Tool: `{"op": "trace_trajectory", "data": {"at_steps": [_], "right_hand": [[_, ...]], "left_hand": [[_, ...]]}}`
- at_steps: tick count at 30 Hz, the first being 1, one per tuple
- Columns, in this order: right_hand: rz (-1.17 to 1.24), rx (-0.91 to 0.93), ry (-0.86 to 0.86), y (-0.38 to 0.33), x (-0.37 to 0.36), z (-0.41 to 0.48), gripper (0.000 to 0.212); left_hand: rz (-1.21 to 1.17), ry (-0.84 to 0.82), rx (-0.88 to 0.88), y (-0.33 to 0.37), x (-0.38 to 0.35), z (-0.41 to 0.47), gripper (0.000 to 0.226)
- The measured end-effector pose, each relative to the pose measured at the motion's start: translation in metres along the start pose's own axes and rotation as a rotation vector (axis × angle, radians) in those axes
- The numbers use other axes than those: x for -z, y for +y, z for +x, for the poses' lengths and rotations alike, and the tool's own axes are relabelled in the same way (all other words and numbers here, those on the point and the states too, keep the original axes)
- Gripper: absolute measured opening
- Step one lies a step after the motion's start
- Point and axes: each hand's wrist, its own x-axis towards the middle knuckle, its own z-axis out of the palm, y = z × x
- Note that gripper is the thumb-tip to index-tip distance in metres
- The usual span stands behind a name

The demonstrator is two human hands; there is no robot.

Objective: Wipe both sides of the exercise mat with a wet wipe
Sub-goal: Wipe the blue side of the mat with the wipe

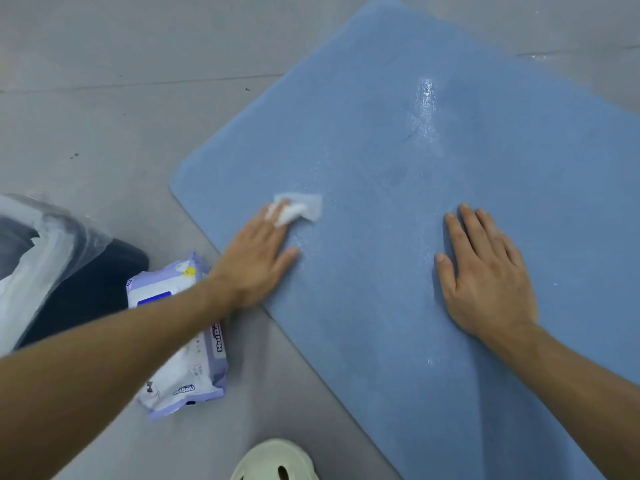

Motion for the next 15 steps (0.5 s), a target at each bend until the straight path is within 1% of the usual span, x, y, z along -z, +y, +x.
{"op": "trace_trajectory", "data": {"at_steps": [2,4,5,7,11,12,15], "right_hand": [[0.0,0.001,-0.008,0.0,0.0,0.0,0.065],[0.002,0.002,-0.006,0.0,0.0,0.001,0.064],[0.002,0.003,0.0,0.0,0.0,0.0,0.064],[0.002,0.005,0.011,-0.001,0.0,0.0,0.063],[0.0,0.005,0.012,0.001,-0.001,0.001,0.062],[-0.004,0.007,0.007,0.002,-0.002,0.001,0.062],[-0.005,0.018,0.007,0.005,-0.004,0.002,0.061]], "left_hand": [[-0.013,0.022,0.163,-0.021,0.009,0.023,0.078],[-0.044,0.023,0.208,-0.023,0.012,0.04,0.081],[-0.053,0.033,0.183,-0.016,0.012,0.045,0.081],[-0.024,0.031,0.017,0.01,0.008,0.046,0.078],[0.084,-0.075,-0.422,0.079,-0.013,0.016,0.073],[0.122,-0.092,-0.484,0.091,-0.018,0.005,0.073],[0.167,-0.103,-0.529,0.095,-0.021,-0.004,0.07]]}}
